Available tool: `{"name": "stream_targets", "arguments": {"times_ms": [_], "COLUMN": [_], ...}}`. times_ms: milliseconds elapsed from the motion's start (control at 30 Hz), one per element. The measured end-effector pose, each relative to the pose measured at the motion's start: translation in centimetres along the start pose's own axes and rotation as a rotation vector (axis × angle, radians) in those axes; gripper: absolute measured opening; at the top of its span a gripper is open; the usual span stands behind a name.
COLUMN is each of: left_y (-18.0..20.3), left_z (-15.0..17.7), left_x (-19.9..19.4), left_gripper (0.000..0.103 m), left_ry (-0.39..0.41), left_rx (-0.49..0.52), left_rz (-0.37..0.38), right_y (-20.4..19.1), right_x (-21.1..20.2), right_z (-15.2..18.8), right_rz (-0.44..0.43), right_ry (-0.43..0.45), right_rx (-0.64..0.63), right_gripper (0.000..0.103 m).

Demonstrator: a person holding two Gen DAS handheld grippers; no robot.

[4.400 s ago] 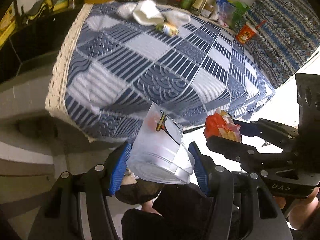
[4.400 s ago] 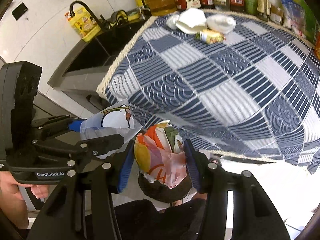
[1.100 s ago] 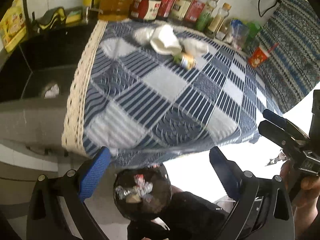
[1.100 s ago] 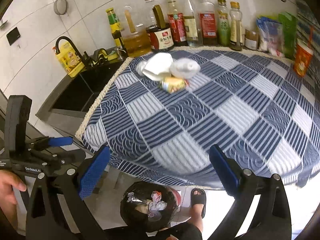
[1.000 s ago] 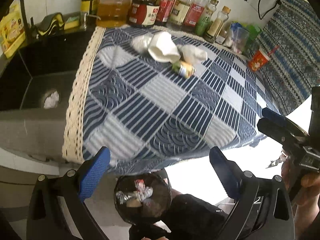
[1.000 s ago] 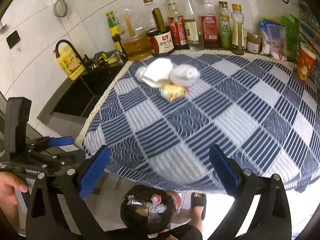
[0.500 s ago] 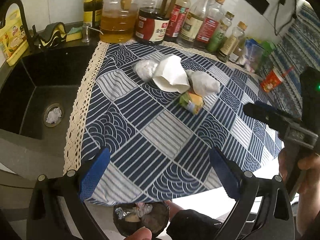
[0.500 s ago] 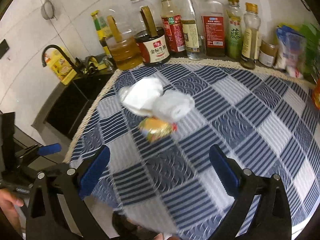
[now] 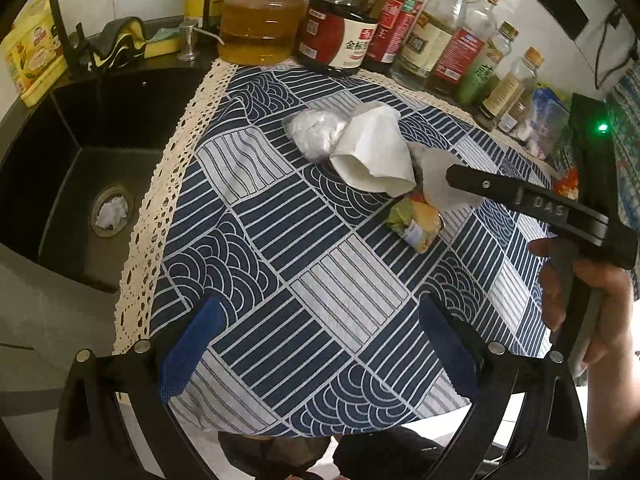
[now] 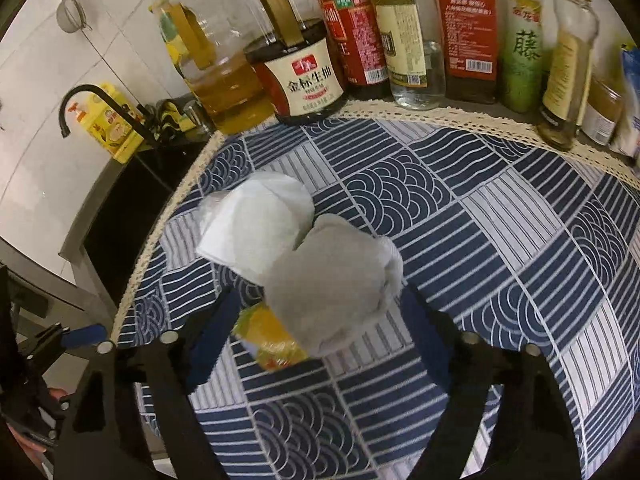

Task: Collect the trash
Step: 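Grasp the yellow snack bag with the left tool while the right tool grasps the grey knit cloth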

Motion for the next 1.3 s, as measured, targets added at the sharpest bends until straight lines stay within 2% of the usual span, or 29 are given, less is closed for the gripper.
{"name": "stream_targets", "arguments": {"times_ms": [67,167,200,233,267,333,433,533,767,867,967,1133,1300], "left_y": [0.0,0.4,0.6,0.7,0.7,0.8,1.4,2.1,3.8,4.9,5.3,6.3,8.0], "left_z": [-0.1,-0.4,-0.5,-0.6,-0.6,-0.8,-1.0,-1.3,-1.9,-2.0,-2.2,-2.9,-3.7], "left_x": [0.2,0.5,0.6,0.7,0.8,1.1,1.2,1.4,2.2,3.1,4.2,6.2,8.7], "left_gripper": [0.096,0.096,0.096,0.096,0.096,0.096,0.096,0.096,0.096,0.096,0.096,0.096,0.095], "left_ry": [-0.004,-0.007,-0.009,-0.011,-0.012,-0.013,-0.013,-0.012,-0.019,-0.053,-0.082,-0.106,-0.133], "left_rx": [-0.004,0.030,0.027,0.021,0.018,0.019,0.041,0.058,0.095,0.124,0.143,0.181,0.227], "left_rz": [-0.007,-0.042,-0.029,-0.022,-0.020,-0.024,-0.036,-0.031,-0.007,0.014,-0.010,-0.016,0.035], "right_y": [0.4,0.5,0.5,0.4,0.4,0.3,0.2,0.0,-0.1,0.4,1.3,3.5,5.4], "right_x": [0.8,1.7,1.9,2.1,2.1,2.0,1.8,1.0,-2.7,-4.6,-6.2,-7.8,-8.0], "right_z": [-0.2,-0.1,-0.1,0.0,0.0,-0.1,-0.2,-0.2,-0.1,-0.1,0.2,1.9,4.3], "right_rz": [0.015,0.002,-0.003,-0.006,-0.005,-0.007,-0.015,-0.022,-0.033,-0.037,-0.038,-0.036,-0.026], "right_ry": [-0.012,-0.035,-0.039,-0.045,-0.044,-0.040,-0.039,-0.035,0.029,0.060,0.082,0.085,0.064], "right_rx": [0.008,0.011,0.011,0.004,0.003,0.001,-0.011,-0.018,-0.024,-0.016,0.012,0.078,0.132], "right_gripper": [0.080,0.070,0.066,0.056,0.054,0.042,0.033,0.030,0.030,0.030,0.030,0.030,0.030]}}
Point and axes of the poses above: each gripper's, at about its wrist camera, not at the fingertips, and x roughly the way its jaws point, y to its right, z to its underside, the point moved 7 cm from there along x, roughly the way its jaws point, and after that the axes turned 9 degrees about z, right-handed, at the moved point
